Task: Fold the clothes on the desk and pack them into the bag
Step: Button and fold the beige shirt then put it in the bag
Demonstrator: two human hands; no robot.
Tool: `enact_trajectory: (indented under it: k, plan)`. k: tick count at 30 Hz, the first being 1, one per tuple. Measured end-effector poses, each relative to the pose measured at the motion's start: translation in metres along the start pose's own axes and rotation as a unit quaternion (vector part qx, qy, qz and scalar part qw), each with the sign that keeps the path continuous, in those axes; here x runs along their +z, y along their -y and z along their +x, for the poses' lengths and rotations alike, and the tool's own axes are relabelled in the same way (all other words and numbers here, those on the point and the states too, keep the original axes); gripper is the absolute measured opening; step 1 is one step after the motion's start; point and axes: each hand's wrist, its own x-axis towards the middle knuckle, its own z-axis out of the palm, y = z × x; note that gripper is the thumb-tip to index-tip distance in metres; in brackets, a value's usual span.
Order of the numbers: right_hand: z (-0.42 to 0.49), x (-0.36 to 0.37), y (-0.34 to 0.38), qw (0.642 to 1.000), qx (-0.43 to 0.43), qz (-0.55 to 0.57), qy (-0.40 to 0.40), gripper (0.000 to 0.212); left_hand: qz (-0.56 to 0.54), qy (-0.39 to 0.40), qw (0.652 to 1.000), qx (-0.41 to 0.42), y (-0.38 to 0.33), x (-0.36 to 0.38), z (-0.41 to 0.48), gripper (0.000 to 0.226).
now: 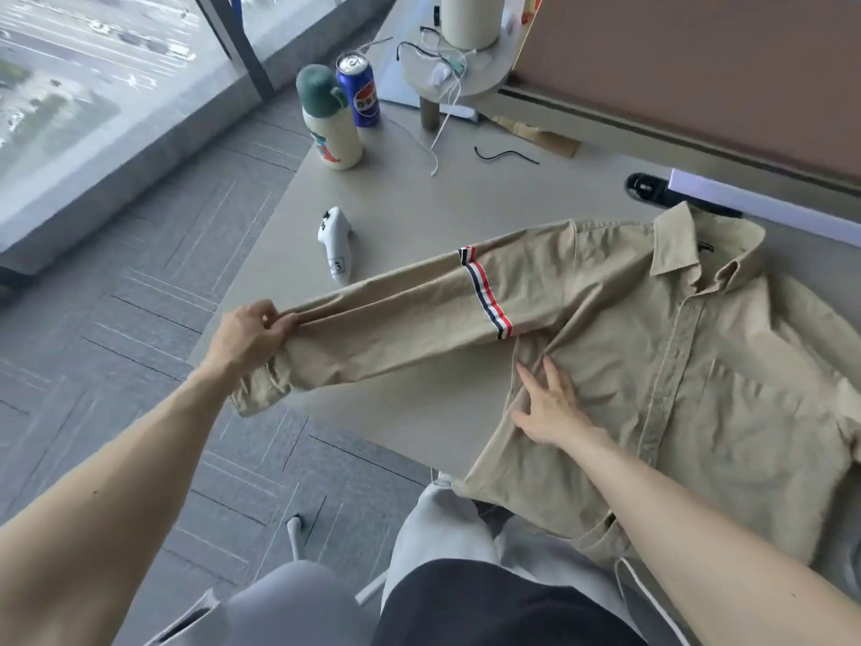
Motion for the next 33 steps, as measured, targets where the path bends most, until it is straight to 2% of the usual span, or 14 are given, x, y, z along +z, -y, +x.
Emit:
enact_trajectory:
  k: [4, 9, 12, 14, 16, 19, 21, 23, 25, 28, 30, 31, 33]
  plan:
    - [-0.001, -0.006, -0.002, 1.000, -0.002, 0.008, 0.021, 0.082, 0.017, -0.095, 0.995, 0.037, -0.034, -0.049, 0.008, 0.026]
    - [0.001, -0.018, -0.007, 0.997, -0.016, 0.059, 0.038, 0.083, 0.033, -0.086, 0.994, 0.067, -0.093, -0.100, 0.017, 0.024]
    - [0.000, -0.037, -0.006, 0.992, -0.029, 0.125, 0.007, 0.073, 0.008, -0.045, 0.997, 0.070, -0.137, -0.124, 0.015, 0.023]
    - [-0.006, -0.057, 0.000, 0.981, -0.077, 0.164, -0.075, 0.064, -0.030, -0.001, 0.998, 0.056, -0.166, -0.133, 0.013, 0.022]
    - [-0.019, -0.085, 0.013, 0.956, -0.137, 0.215, -0.146, 0.065, -0.094, 0.076, 0.991, 0.048, -0.193, -0.141, 0.010, 0.015]
    - [-0.042, -0.135, 0.036, 0.914, -0.245, 0.286, -0.154, 0.077, -0.145, 0.191, 0.967, 0.089, -0.238, -0.143, 0.003, 0.007]
    - [-0.061, -0.165, 0.044, 0.887, -0.314, 0.310, -0.137, 0.095, -0.153, 0.189, 0.960, 0.138, -0.275, -0.134, -0.007, 0.006]
    - [-0.076, -0.188, 0.047, 0.872, -0.360, 0.304, -0.133, 0.113, -0.218, 0.197, 0.942, 0.162, -0.313, -0.120, -0.018, 0.006]
    - [-0.088, -0.202, 0.046, 0.854, -0.378, 0.300, -0.195, 0.119, -0.284, 0.223, 0.916, 0.173, -0.345, -0.103, -0.025, 0.008]
    - [-0.091, -0.210, 0.028, 0.806, -0.338, 0.276, -0.399, 0.104, -0.332, 0.246, 0.889, 0.199, -0.390, -0.076, -0.034, 0.007]
    - [-0.092, -0.215, 0.010, 0.776, -0.293, 0.258, -0.494, 0.085, -0.362, 0.276, 0.864, 0.213, -0.416, -0.060, -0.045, 0.003]
    - [-0.093, -0.218, 0.001, 0.762, -0.288, 0.256, -0.520, 0.070, -0.370, 0.291, 0.855, 0.217, -0.427, -0.051, -0.047, 0.002]
    - [-0.099, -0.225, -0.016, 0.747, -0.277, 0.317, -0.515, 0.038, -0.362, 0.316, 0.848, 0.222, -0.444, -0.035, -0.054, 0.013]
